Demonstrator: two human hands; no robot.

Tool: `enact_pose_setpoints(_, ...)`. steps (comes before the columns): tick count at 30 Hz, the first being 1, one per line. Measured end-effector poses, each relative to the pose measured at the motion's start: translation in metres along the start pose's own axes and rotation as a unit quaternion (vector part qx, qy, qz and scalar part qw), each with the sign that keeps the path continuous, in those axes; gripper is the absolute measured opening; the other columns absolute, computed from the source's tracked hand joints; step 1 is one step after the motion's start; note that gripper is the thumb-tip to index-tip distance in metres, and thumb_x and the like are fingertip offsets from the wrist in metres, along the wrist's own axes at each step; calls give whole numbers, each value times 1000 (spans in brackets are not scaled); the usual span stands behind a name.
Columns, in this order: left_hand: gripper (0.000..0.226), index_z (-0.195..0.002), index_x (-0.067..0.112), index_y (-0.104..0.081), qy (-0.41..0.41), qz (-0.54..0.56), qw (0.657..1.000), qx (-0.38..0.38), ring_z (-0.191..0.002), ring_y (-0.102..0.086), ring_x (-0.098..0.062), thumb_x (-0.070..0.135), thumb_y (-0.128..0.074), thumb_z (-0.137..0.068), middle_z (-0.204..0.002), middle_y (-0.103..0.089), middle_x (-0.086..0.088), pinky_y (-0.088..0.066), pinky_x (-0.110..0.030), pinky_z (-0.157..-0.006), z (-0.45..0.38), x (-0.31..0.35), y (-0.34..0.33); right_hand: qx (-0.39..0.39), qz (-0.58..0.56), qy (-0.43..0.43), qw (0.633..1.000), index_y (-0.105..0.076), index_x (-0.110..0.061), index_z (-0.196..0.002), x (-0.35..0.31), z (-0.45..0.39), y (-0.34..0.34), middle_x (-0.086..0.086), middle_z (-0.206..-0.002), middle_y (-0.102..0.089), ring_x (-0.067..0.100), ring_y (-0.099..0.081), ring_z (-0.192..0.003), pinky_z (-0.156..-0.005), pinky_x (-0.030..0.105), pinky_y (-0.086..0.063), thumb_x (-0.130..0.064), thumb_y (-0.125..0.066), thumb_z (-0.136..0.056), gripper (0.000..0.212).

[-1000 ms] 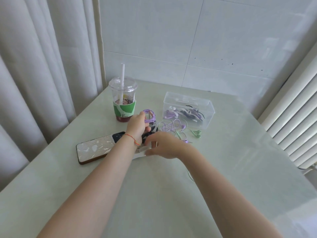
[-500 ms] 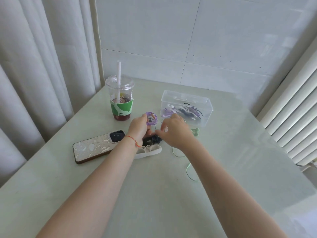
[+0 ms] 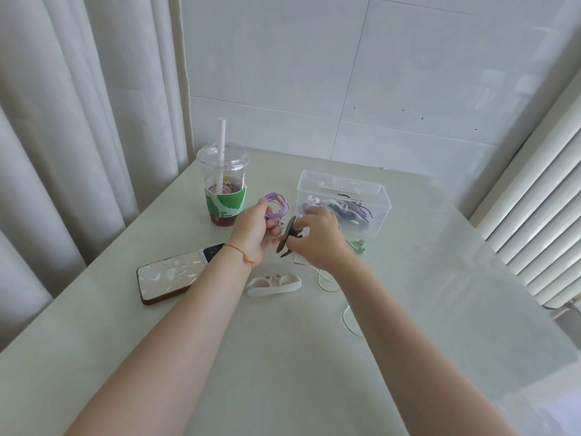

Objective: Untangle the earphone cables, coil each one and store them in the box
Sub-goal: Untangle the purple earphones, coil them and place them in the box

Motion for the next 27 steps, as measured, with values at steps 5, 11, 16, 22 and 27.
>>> enact_pose_setpoints(5,36,-72,18,-44,-37,47,996,-71,-41,-30,-11,33,-39,-104,-46,-32,6,-29,-17,-40,10,25,-33,45,-136,33,989,-71,-17,-94,4,2,42,-11,-123,-55,7,-54,-111,-100,26,-42,-23,-72,-79,16)
enact_pose_setpoints(11,34,-72,18,-42,-82,-36,992,-85,-44,-27,-11,30,-37,-103,-47,-34,6,-20,-23,-46,10,16,-74,11,-105,53,993,-69,-29,-81,31,5,73,-12,-95,-60,3,-56,-98,-86,22,-45,-34,-82,-71,17)
enact_pose_setpoints(16,34,-69,20,-43,-42,-60,997,-39,-42,-32,-12,33,-41,-100,-47,-37,6,-24,-20,-47,3,-7,-92,10,-81,56,995,-69,-23,-78,49,-2,74,-1,-90,-61,3,-55,-83,-72,21,-42,-45,-86,-63,31)
enact_pose_setpoints(22,35,-68,21,-34,41,63,996,-37,-40,-25,-12,32,-48,-99,-45,-28,7,-21,-15,-44,-3,-10,-90,-13,11,68,998,-64,-12,-89,49,-9,70,2,-95,-54,16,-52,-85,-71,26,-42,-41,-84,-66,42)
enact_pose_setpoints(27,36,-65,20,-35,24,34,999,-10,-34,-27,-11,30,-45,-99,-44,-31,8,-26,-8,-39,5,-5,-92,-12,-25,78,997,-64,-12,-90,50,-9,61,3,-93,-54,15,-49,-85,-68,22,-38,-42,-83,-66,43)
Point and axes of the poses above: each hand's wrist, its own z-axis away from the middle knuckle, its own y-axis out of the back of the hand, x = y × z, the point moved 1 cm from there along -z, towards the middle knuckle
